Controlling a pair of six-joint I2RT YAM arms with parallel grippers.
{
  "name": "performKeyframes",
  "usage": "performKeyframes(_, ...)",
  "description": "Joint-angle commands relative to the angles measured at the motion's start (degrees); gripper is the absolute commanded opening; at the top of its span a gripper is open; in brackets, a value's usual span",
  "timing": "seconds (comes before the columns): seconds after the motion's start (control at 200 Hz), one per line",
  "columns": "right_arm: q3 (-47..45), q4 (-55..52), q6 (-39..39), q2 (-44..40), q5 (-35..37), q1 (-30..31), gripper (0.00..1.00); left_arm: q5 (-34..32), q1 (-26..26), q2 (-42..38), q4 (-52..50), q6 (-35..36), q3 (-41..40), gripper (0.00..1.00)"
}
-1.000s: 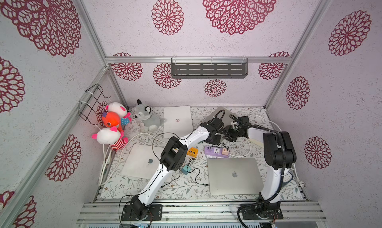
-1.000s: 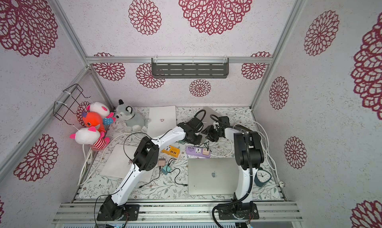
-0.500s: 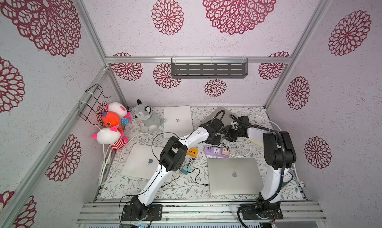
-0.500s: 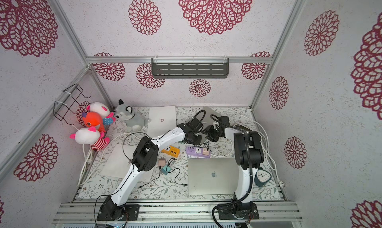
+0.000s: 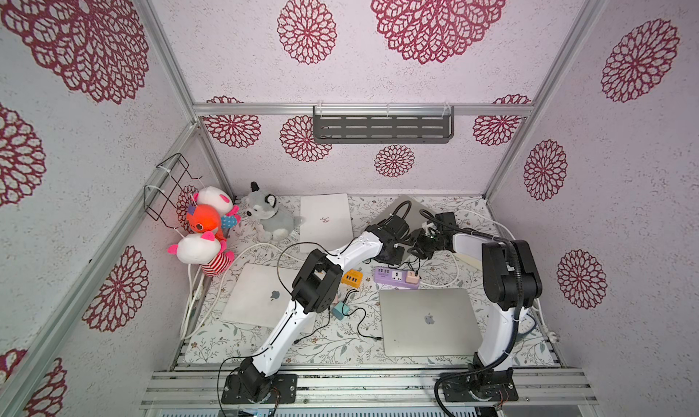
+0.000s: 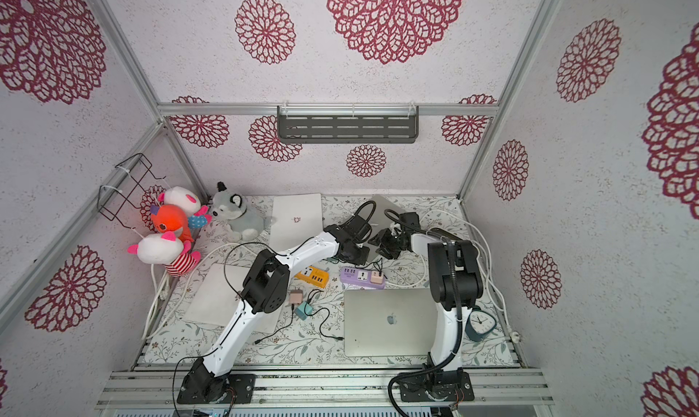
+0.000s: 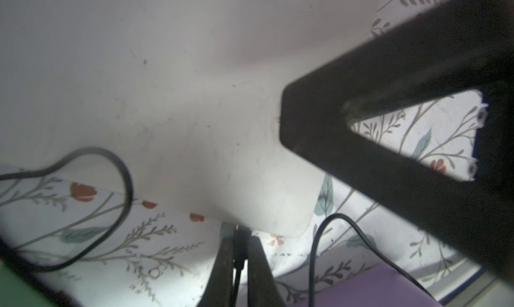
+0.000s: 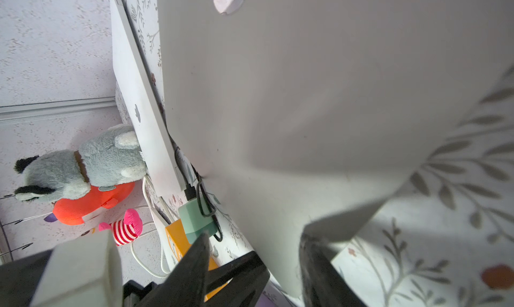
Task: Unplug the laptop charger
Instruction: Remove the charging cable from the laptop.
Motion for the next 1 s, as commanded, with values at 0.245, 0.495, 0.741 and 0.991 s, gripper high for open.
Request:
performKeyframes(0.245,-0.8,-5.0,-1.4,3.2,5.1,-0.5,0.54,7.2,0.6,-2.3,-1.7,-4.9,-7.0,0.00)
performKeyframes(0.495,-0.8,-4.8,-1.4,3.5,5.2,-0.5,0.54,11.5,0.4,-0.6,-0.4,-5.9,-6.1,0.01)
performKeyframes(0.741,-0.9,-5.4,-1.6,3.1,5.4,-0.5,0.54,-8.0,0.1,1.4,-14.2,0.5,1.3,0.02)
performKeyframes(0.991,-0.8,-5.1,-1.5,3.2,5.4,-0.6,0.54,4.9,0.5,-1.8,-4.8,-6.8,-6.4,0.04)
